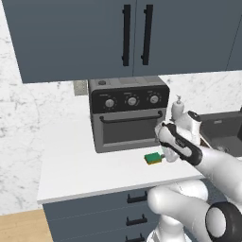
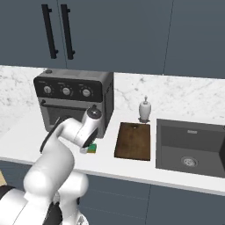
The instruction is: Pick up the sponge from the counter and clean the cutting board by briefly scrubbing or pressing down on the cutting board. Once finished, release the sponge.
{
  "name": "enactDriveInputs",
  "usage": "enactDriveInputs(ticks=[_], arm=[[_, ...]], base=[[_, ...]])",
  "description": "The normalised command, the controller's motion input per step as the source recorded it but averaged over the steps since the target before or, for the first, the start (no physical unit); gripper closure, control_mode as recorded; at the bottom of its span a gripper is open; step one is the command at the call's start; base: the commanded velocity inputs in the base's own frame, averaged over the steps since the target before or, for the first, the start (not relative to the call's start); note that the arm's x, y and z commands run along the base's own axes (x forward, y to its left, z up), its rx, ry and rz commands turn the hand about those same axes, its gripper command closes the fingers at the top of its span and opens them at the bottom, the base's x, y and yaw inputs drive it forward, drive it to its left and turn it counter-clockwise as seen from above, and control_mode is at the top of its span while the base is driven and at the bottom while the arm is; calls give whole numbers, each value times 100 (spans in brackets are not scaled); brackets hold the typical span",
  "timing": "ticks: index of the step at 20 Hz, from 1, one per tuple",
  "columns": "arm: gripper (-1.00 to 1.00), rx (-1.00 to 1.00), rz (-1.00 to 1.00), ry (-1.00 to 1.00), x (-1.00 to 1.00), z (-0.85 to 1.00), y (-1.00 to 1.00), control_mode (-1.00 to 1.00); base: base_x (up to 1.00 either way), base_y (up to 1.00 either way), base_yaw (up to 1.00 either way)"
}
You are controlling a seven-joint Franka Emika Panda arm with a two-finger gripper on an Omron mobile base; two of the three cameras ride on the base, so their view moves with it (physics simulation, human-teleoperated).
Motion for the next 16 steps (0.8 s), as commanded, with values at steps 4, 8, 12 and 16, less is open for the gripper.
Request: enactDriveInputs(ticks=[4,8,12,16], arm=[[-100,37,-16,26,-92,100,0,-100],[-100,30,-37,24,-94,100,0,-100],[-100,10,-49,11,-87,91,0,-100],[-100,0,-49,2,-74,99,3,-100]], base=[[0,0,0],[0,0,0],[0,0,0],[0,0,0]])
